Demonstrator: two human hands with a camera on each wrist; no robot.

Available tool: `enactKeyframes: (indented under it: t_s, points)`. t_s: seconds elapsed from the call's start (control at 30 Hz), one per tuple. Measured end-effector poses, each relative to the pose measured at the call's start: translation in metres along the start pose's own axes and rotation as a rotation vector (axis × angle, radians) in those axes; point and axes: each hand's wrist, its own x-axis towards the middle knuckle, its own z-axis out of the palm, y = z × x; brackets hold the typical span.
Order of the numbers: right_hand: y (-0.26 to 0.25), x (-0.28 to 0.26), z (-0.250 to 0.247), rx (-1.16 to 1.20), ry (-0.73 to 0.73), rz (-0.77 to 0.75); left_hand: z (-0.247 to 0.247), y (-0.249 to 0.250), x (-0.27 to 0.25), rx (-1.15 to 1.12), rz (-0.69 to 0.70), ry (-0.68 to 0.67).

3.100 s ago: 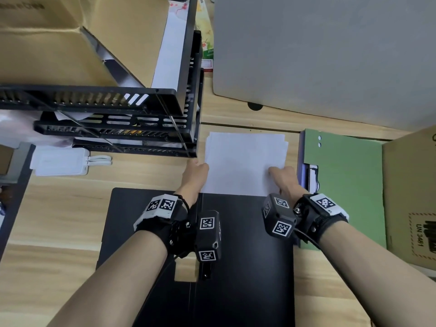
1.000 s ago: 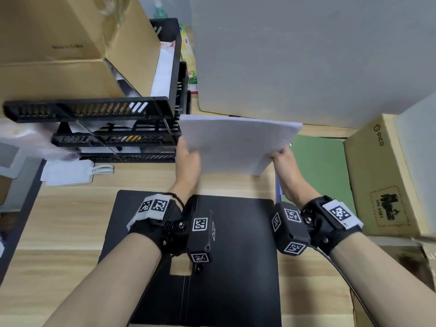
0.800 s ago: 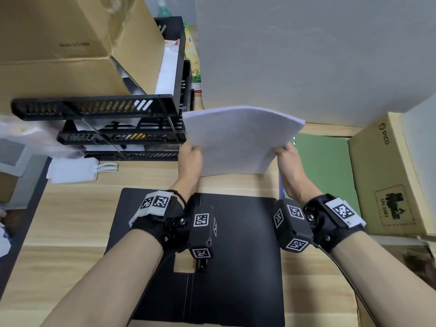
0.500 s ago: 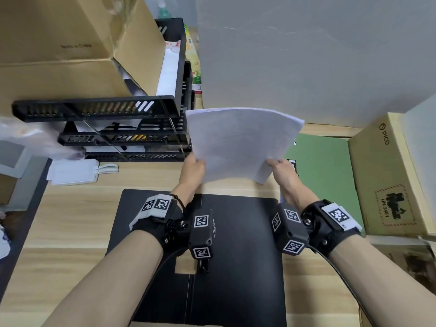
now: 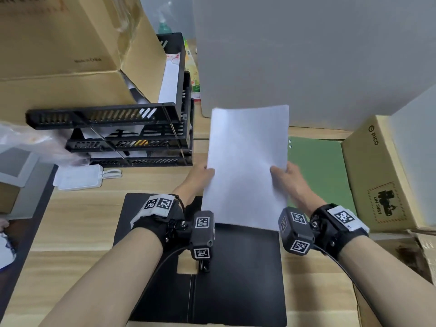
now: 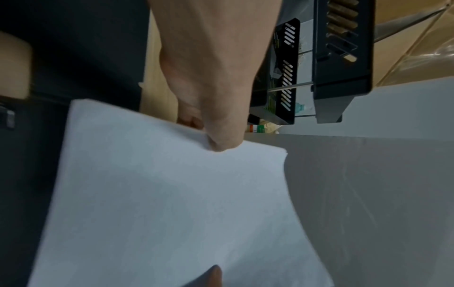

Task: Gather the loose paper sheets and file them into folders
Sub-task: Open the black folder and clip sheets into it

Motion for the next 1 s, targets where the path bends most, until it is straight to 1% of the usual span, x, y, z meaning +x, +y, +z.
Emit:
enactKeyframes:
  t_s: [0.07,0.13,0.23,0.3,0.37,0.47,0.5,0.53,0.6,0.73,0.87,1.0]
  points:
    - [0.012,-0.012,-0.001,-0.017,0.017,0.063,0.004,-0.013,-0.004,0.055,-0.028,-0.082]
    - [0.024,-0.022,-0.004,-0.047,0.031,0.122,0.006,-0.029,-0.007,0.125,-0.039,-0.125]
    - [0.041,-0.03,-0.01,-0.041,0.037,0.196,0.007,-0.051,-0.006,0.367,-0.108,-0.144]
    - [0.052,-0.033,-0.013,-0.022,0.019,0.251,0.007,-0.062,-0.007,0.528,-0.133,-0.2]
    - [0.058,-0.037,-0.013,-0.002,0.014,0.276,0.009,-0.069,-0.01,0.666,-0.158,-0.321]
    - [0.065,-0.037,-0.012,0.016,0.05,0.31,0.017,-0.077,-0.014,0.843,-0.213,-0.545]
    - [0.067,-0.036,-0.01,0.027,0.06,0.322,0.019,-0.08,-0.015,0.864,-0.218,-0.588]
    - [0.069,-0.034,-0.008,0.044,0.071,0.33,0.019,-0.082,-0.013,0.875,-0.213,-0.602]
    - [0.072,-0.028,-0.006,0.048,0.085,0.345,0.018,-0.083,-0.006,0.857,-0.206,-0.573]
    - [0.072,-0.02,-0.007,0.029,0.092,0.381,0.012,-0.077,0.013,0.806,-0.187,-0.458]
    - [0.079,-0.014,-0.007,0.047,0.036,0.443,0.006,-0.075,0.03,0.769,-0.158,-0.411]
    - [0.082,-0.012,-0.008,-0.017,-0.054,0.479,0.003,-0.075,0.04,0.734,-0.104,-0.381]
